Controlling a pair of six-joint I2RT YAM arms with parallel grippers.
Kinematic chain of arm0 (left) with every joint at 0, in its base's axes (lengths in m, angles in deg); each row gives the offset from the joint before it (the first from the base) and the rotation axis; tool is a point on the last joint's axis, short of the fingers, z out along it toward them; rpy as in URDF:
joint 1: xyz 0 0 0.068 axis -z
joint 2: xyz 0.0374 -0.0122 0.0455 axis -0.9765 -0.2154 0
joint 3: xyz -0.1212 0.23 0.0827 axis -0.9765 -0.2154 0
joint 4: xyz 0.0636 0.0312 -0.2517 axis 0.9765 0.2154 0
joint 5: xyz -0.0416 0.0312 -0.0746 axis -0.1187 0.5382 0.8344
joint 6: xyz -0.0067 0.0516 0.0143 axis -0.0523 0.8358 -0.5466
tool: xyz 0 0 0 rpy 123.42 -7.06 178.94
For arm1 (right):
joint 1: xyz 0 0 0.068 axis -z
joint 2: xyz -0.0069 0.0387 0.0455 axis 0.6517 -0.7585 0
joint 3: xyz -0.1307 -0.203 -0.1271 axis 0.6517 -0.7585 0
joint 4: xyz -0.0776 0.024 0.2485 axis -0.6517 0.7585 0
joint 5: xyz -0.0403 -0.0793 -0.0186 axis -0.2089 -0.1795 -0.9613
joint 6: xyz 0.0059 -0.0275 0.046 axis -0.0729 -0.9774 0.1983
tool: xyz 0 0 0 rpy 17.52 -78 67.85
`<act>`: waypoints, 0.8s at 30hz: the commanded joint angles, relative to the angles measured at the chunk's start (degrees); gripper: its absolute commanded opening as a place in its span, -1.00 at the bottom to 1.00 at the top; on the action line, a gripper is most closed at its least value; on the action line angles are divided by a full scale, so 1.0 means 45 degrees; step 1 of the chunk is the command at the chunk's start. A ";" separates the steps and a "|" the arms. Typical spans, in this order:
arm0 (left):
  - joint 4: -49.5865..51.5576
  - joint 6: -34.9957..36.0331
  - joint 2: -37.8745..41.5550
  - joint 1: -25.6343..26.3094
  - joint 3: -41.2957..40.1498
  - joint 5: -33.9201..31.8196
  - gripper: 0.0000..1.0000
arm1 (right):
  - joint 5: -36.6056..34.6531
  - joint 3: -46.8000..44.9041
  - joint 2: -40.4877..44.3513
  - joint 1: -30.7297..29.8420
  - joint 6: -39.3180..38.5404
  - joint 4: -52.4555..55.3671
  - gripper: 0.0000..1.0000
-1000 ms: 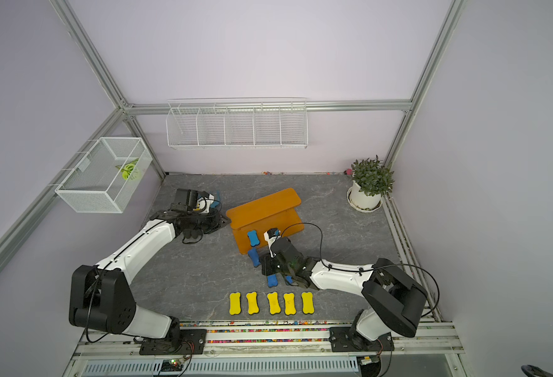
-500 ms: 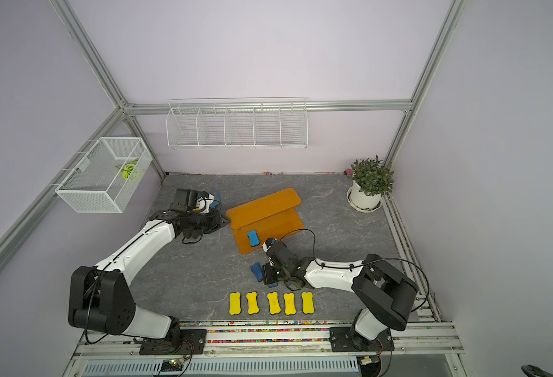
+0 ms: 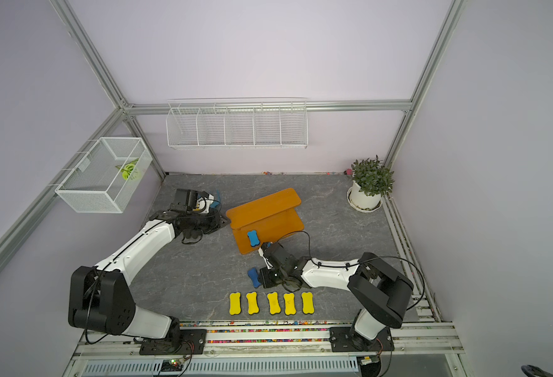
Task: Remove the whiteboard erasers from the shelf
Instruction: Place the whiteboard eraser at the center of the board.
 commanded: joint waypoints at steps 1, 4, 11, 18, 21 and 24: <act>0.0161 0.0218 0.0113 0.0011 -0.0041 -0.0108 -0.35 | 0.0427 0.0185 -0.0062 -0.0099 -0.0161 0.0251 -0.47; 0.0163 0.0223 0.0093 0.0003 -0.0041 -0.0106 -0.35 | 0.0670 0.0201 -0.0120 -0.0143 -0.0228 0.0231 -0.45; 0.0132 0.0222 0.0084 0.0000 -0.0041 -0.0108 -0.35 | 0.1213 0.0439 -0.0382 -0.0258 -0.0384 0.0270 -0.38; 0.0132 0.0223 0.0082 0.0002 -0.0060 -0.0143 -0.35 | 0.1258 0.0503 -0.0463 -0.0268 -0.0405 0.0328 -0.36; 0.0150 0.0223 0.0093 0.0000 -0.0060 -0.0134 -0.35 | 0.1127 0.0505 -0.0275 -0.0286 -0.0487 0.0554 -0.35; 0.0132 0.0223 0.0074 0.0018 -0.0060 -0.0120 -0.36 | 0.0694 0.0675 0.0170 -0.0220 -0.0723 0.1028 -0.32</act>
